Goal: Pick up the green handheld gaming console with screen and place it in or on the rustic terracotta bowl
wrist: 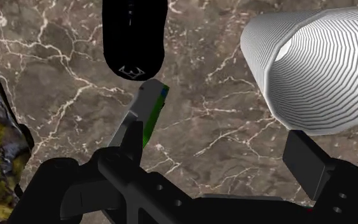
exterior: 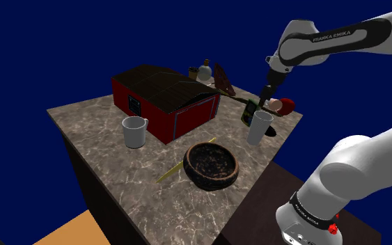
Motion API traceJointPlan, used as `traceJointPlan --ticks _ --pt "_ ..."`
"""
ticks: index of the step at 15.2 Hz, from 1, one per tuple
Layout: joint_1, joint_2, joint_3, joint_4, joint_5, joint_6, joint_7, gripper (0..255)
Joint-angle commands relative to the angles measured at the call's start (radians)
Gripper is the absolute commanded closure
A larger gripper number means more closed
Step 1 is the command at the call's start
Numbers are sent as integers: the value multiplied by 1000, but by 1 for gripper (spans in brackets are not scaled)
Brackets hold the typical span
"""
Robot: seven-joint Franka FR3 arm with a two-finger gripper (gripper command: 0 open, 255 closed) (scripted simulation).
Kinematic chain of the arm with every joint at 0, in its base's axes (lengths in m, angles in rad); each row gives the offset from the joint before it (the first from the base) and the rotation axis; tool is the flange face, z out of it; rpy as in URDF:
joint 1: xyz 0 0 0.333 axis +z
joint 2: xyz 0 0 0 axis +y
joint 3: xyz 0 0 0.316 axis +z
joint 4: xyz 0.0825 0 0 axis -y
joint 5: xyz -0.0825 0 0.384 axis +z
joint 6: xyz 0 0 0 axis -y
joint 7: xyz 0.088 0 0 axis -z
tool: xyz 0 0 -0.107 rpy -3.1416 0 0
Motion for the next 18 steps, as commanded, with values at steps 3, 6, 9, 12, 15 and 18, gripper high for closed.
traceJointPlan --ticks 3,6,9,12,15,18 --pt "22 129 -109 39 23 129 -148 0" --pt "33 179 -139 39 40 185 -187 0" --pt "38 208 -151 20 48 231 -195 0" --pt "43 235 -161 6 58 272 -203 0" --pt "43 235 -161 6 58 272 -203 0" --pt "43 235 -161 6 58 272 -203 0"
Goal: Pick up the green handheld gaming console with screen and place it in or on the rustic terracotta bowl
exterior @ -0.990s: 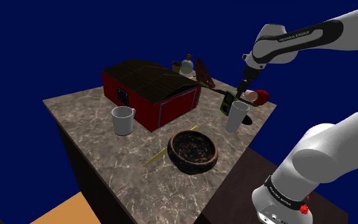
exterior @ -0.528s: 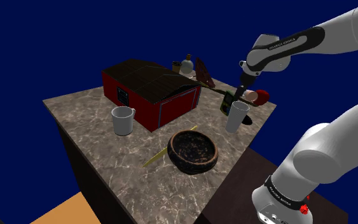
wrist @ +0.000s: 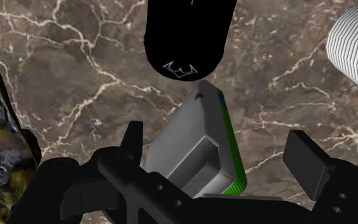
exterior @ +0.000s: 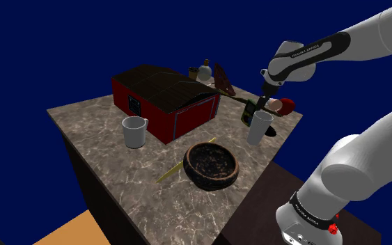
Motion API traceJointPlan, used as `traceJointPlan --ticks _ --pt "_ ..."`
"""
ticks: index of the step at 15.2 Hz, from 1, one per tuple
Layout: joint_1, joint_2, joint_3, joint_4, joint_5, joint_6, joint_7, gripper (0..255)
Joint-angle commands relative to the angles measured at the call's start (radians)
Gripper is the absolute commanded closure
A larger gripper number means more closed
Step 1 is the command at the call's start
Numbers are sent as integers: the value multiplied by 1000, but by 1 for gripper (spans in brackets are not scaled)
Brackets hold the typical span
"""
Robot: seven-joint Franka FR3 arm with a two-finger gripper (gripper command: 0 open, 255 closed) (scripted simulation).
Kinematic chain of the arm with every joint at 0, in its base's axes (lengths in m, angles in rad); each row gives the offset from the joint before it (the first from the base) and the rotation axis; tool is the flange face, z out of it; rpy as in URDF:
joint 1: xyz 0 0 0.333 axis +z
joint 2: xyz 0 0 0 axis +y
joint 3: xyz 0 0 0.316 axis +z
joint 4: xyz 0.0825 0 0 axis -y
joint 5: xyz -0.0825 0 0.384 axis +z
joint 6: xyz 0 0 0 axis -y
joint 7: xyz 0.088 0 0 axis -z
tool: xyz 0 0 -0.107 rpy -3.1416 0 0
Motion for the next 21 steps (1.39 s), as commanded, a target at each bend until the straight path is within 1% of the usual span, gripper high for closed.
traceJointPlan --ticks 1,2,3,12,21 --pt "0 0 0 0 0 0 0 0" --pt "0 0 0 0 0 0 0 0" --pt "0 0 0 0 0 0 0 255" --pt "0 0 0 0 0 0 0 255" --pt "-9 -70 30 70 -16 -137 19 255"
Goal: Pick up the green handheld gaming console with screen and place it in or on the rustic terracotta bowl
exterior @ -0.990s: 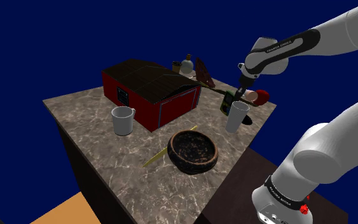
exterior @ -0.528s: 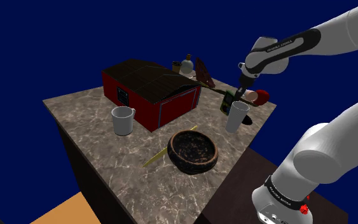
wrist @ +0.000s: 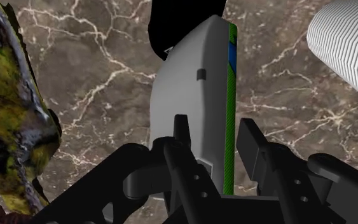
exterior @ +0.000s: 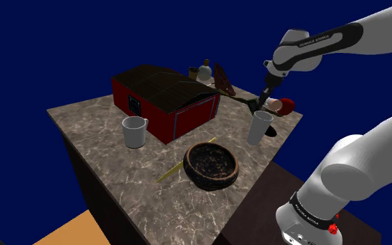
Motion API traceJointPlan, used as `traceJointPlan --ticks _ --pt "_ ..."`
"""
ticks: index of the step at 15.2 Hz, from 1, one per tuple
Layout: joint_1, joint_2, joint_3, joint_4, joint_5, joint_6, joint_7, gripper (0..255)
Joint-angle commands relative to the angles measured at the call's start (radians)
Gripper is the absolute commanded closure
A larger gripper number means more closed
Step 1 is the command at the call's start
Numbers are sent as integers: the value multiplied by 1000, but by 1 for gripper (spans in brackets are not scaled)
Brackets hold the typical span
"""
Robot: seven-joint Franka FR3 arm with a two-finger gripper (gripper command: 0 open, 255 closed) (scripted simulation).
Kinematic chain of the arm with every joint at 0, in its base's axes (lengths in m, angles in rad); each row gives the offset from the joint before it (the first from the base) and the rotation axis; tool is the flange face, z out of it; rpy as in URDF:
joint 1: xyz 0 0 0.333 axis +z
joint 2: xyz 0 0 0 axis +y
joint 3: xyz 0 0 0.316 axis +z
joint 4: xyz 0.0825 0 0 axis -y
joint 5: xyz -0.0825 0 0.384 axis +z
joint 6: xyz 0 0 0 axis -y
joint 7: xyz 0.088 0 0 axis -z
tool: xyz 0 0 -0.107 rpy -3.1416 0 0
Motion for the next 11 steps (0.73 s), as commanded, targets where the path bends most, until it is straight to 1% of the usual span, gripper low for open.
traceJointPlan --ticks 1,11 --pt "-1 -13 6 19 -2 -31 2 255" --pt "-2 -60 35 117 -2 -175 10 255"
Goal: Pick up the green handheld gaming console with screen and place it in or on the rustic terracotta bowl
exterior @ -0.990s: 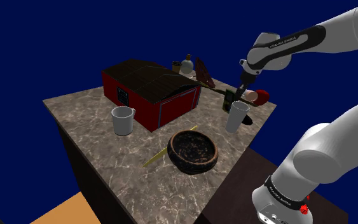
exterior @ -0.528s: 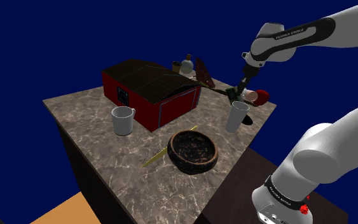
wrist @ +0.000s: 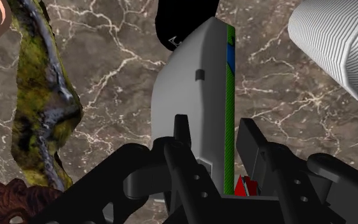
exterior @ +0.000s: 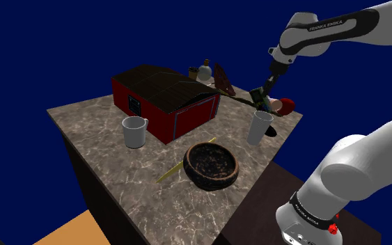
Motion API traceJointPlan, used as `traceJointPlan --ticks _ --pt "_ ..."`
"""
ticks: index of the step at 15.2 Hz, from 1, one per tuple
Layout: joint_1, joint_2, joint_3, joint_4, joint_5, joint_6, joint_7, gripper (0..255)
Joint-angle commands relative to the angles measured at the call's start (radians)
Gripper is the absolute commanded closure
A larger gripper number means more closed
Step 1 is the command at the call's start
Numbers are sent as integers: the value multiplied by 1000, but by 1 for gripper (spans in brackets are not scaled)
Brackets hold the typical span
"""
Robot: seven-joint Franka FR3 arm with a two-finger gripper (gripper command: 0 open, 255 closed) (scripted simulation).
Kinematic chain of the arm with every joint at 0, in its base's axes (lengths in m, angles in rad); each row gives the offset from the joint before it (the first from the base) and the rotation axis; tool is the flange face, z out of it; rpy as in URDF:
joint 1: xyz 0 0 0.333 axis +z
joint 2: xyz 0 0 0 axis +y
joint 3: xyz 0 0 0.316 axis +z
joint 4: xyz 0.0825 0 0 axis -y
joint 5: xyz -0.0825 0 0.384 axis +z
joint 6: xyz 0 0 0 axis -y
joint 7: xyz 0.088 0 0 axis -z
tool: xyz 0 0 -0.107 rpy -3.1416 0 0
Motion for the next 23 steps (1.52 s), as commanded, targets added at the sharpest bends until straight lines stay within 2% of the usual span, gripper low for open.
traceJointPlan --ticks 1,13,18,23 --pt "1 -7 5 27 2 -33 0 255" --pt "7 -25 30 163 12 -187 -1 255" --pt "10 -160 141 54 2 -227 124 255" --pt "26 -273 252 -27 27 -273 240 255"
